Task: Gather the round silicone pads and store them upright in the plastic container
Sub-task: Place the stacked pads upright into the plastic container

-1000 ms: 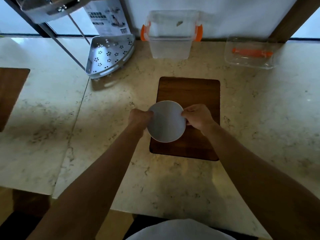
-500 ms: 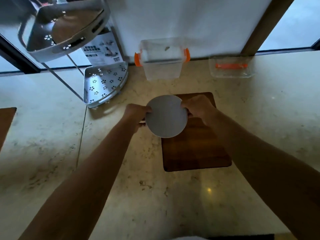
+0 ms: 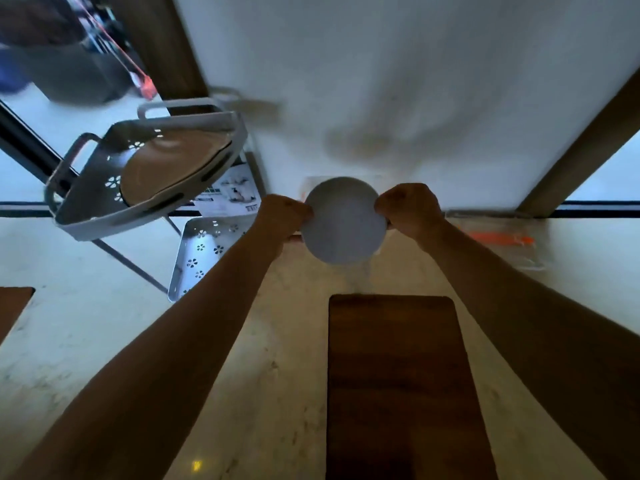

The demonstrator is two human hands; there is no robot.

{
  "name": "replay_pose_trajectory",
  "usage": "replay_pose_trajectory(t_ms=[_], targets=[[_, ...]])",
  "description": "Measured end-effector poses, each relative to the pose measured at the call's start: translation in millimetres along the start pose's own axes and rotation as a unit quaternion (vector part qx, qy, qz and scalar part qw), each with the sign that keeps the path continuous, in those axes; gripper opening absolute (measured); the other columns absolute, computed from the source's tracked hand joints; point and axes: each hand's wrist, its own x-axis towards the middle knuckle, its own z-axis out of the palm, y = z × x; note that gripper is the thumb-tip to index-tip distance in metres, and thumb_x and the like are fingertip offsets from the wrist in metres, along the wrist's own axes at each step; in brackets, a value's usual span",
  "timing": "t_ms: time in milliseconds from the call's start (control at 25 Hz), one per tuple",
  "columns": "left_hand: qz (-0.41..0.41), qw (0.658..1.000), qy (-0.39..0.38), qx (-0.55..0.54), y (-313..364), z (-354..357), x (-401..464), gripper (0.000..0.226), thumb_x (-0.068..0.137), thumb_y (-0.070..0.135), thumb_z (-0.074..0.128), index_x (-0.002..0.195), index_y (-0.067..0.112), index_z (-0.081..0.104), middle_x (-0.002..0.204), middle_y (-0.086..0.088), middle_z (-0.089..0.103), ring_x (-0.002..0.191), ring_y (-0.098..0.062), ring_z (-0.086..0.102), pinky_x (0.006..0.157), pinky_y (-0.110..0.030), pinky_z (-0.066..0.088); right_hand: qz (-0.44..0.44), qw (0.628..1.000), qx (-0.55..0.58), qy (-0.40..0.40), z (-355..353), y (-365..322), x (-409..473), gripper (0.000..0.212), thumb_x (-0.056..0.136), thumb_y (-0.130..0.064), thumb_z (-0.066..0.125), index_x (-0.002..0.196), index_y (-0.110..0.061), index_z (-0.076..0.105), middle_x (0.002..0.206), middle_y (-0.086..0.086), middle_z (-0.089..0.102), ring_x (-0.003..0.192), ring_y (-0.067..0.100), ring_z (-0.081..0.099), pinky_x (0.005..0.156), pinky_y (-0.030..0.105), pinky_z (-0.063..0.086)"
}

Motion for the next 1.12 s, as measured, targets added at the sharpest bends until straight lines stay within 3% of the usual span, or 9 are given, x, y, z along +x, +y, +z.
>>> replay_pose_trajectory(t_ms=[160,240,560,680,720,800,880,960,1120], targets=[[0.026,0.999,0.023,0.038,15.9,13.6,58.7,0.007,0.079,-0.007,0.067,0.087,-0.006,0.067,0.097,-0.028,0.070,0.089,-0.041,0.070,0.074,-0.047,0.060,-0.056,0.997,-0.030,0.037,7.9,1.7,45.8,0.011,0.074,-0.022,0.067,0.082,-0.016,0.073,0.076,-0.004,0.071,0.079,0.019,0.068,0.070,0.028,0.055],[0.044,0.996,0.043,0.066,23.6,20.2,82.2,0.006,0.079,-0.004,0.067,0.077,0.001,0.069,0.089,-0.023,0.071,0.085,-0.037,0.070,0.073,-0.045,0.060,-0.076,0.995,-0.029,0.056,12.4,3.7,66.5,0.012,0.074,-0.023,0.067,0.082,-0.018,0.073,0.072,-0.009,0.068,0.076,0.014,0.067,0.063,0.020,0.049],[0.067,0.992,0.073,0.081,26.9,27.8,143.0,0.013,0.075,0.001,0.070,0.067,0.012,0.070,0.084,-0.020,0.072,0.081,-0.035,0.071,0.072,-0.047,0.062,-0.090,0.993,0.017,0.080,26.7,15.8,127.6,0.008,0.073,-0.025,0.069,0.079,-0.021,0.072,0.072,-0.006,0.070,0.073,0.017,0.069,0.071,0.025,0.054],[0.114,0.978,0.062,0.163,12.2,29.7,153.1,0.015,0.074,-0.001,0.071,0.075,0.014,0.071,0.085,-0.012,0.072,0.083,-0.030,0.070,0.082,-0.045,0.060,-0.132,0.987,-0.042,0.080,34.6,35.2,137.6,0.011,0.072,-0.023,0.072,0.082,-0.021,0.070,0.078,-0.006,0.071,0.069,0.002,0.062,0.062,0.003,0.041],[0.144,0.965,0.060,0.212,6.8,29.9,154.6,0.016,0.074,0.000,0.071,0.078,0.015,0.071,0.086,-0.008,0.072,0.084,-0.027,0.069,0.083,-0.041,0.059,-0.151,0.983,-0.063,0.081,37.0,42.3,137.5,0.011,0.071,-0.022,0.073,0.082,-0.020,0.069,0.078,-0.007,0.071,0.068,0.001,0.061,0.061,0.002,0.039],[0.206,0.925,0.071,0.313,-4.9,31.6,155.4,0.017,0.078,0.003,0.068,0.086,0.016,0.072,0.092,-0.006,0.073,0.085,-0.023,0.066,0.083,-0.034,0.054,-0.190,0.972,-0.105,0.086,44.5,56.2,137.4,0.012,0.071,-0.023,0.073,0.082,-0.018,0.069,0.078,-0.007,0.071,0.076,0.011,0.061,0.067,0.014,0.044],[0.243,0.889,0.083,0.378,-15.2,34.0,154.2,0.020,0.080,0.004,0.063,0.094,0.016,0.071,0.098,-0.005,0.074,0.091,-0.025,0.065,0.088,-0.039,0.052,-0.213,0.962,-0.145,0.095,51.8,65.5,136.0,0.013,0.073,-0.026,0.072,0.083,-0.019,0.069,0.080,-0.008,0.071,0.088,0.019,0.056,0.070,0.029,0.044],[0.265,0.870,0.092,0.405,-23.3,35.0,154.7,0.020,0.081,0.006,0.064,0.096,0.017,0.071,0.102,-0.004,0.073,0.099,-0.029,0.063,0.093,-0.048,0.049,-0.212,0.958,-0.162,0.103,55.5,71.3,136.5,0.015,0.073,-0.027,0.072,0.085,-0.019,0.070,0.081,-0.005,0.072,0.092,0.021,0.052,0.070,0.032,0.045],[0.291,0.826,0.108,0.469,-36.8,34.7,159.8,0.016,0.083,0.018,0.073,0.099,0.019,0.072,0.107,-0.005,0.066,0.107,-0.029,0.054,0.090,-0.041,0.039,-0.218,0.949,-0.192,0.119,56.4,78.5,136.5,0.017,0.073,-0.026,0.075,0.087,-0.018,0.071,0.080,-0.002,0.073,0.091,0.028,0.055,0.074,0.040,0.048]])
